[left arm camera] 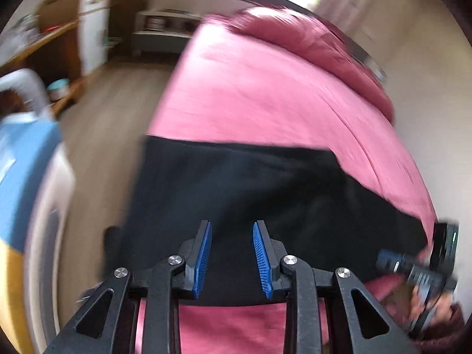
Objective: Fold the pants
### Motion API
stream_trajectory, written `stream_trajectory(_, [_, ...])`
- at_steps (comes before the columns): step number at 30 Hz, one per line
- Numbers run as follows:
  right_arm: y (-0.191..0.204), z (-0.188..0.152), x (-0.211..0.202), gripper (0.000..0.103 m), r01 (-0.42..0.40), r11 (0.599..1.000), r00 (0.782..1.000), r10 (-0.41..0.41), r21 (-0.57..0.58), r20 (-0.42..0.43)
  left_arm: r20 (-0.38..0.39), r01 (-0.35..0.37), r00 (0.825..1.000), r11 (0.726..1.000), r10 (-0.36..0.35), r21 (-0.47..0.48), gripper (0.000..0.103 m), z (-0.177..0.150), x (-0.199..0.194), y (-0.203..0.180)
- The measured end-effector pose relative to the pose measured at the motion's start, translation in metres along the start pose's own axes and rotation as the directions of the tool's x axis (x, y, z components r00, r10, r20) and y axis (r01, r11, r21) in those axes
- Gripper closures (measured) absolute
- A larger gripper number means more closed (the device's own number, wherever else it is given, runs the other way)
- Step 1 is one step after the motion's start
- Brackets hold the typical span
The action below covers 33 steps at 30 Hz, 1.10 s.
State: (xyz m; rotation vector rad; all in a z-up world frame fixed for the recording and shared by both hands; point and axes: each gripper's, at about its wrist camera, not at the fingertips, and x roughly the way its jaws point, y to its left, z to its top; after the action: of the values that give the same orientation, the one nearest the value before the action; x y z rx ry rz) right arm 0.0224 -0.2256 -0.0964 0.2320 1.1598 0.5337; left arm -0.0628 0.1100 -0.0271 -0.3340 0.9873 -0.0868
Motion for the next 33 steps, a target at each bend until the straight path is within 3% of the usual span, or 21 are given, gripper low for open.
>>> stream_trajectory(4, [-0.081,-0.006,-0.058,0.062,0.067,0.968,0.988,-0.097,0.240,0.116,-0.090,0.082,0.993,0.990,-0.072,0.117,0.073,-0.007,0.031,-0.051])
stream_trajectory(6, [-0.131,-0.018,-0.094,0.062,0.105,0.919,0.969,-0.180,0.381,0.166,-0.141,0.117,0.986,0.975,-0.090,0.190,0.073,-0.013,0.046,-0.078])
stream_trajectory(9, [-0.200,-0.046,-0.147,0.062,0.141,0.802,0.922,-0.321,0.581,0.219,-0.195,0.157,0.975,0.951,-0.105,0.268,0.073,-0.016,0.062,-0.105])
stream_trajectory(11, [-0.246,-0.062,-0.184,0.061,0.115,0.697,0.882,-0.400,0.708,0.250,-0.227,0.172,0.968,0.937,-0.104,0.303,0.072,-0.020,0.069,-0.118])
stream_trajectory(13, [-0.278,-0.074,-0.205,0.060,0.095,0.622,0.850,-0.457,0.777,0.262,-0.255,0.184,0.962,0.930,-0.103,0.319,0.072,-0.023,0.075,-0.127])
stream_trajectory(15, [-0.307,-0.079,-0.220,0.061,0.077,0.561,0.822,-0.503,0.824,0.266,-0.283,0.187,0.954,0.927,-0.094,0.324,0.072,-0.024,0.081,-0.130])
stream_trajectory(18, [-0.342,-0.074,-0.229,0.061,0.047,0.503,0.804,-0.532,0.863,0.266,-0.295,0.188,0.952,0.925,-0.088,0.330,0.072,-0.021,0.086,-0.138])
stream_trajectory(20, [-0.356,-0.065,-0.226,0.064,0.045,0.496,0.810,-0.526,0.867,0.259,-0.295,0.175,0.953,0.923,-0.072,0.342,0.072,-0.017,0.088,-0.142])
stream_trajectory(23, [-0.366,-0.046,-0.221,0.091,0.077,0.502,0.812,-0.532,0.861,0.238,-0.287,0.162,0.956,0.916,-0.054,0.368,0.072,-0.012,0.091,-0.151])
stream_trajectory(26, [-0.354,-0.031,-0.233,0.092,0.096,0.557,0.770,-0.567,0.825,0.293,-0.270,0.154,0.962,0.911,-0.049,0.384,0.072,-0.007,0.091,-0.157])
stream_trajectory(27, [-0.351,-0.032,-0.233,0.092,0.112,0.555,0.762,-0.580,0.824,0.287,-0.260,0.149,0.964,0.914,-0.050,0.378,0.072,-0.004,0.093,-0.158])
stream_trajectory(31, [-0.364,-0.042,-0.206,0.092,0.181,0.499,0.801,-0.575,0.848,0.168,-0.238,0.154,0.969,0.926,-0.072,0.346,0.072,0.013,0.095,-0.163])
stream_trajectory(33, [-0.363,-0.047,-0.203,0.091,0.155,0.493,0.802,-0.569,0.856,0.182,-0.246,0.176,0.965,0.926,-0.094,0.334,0.072,0.015,0.098,-0.169])
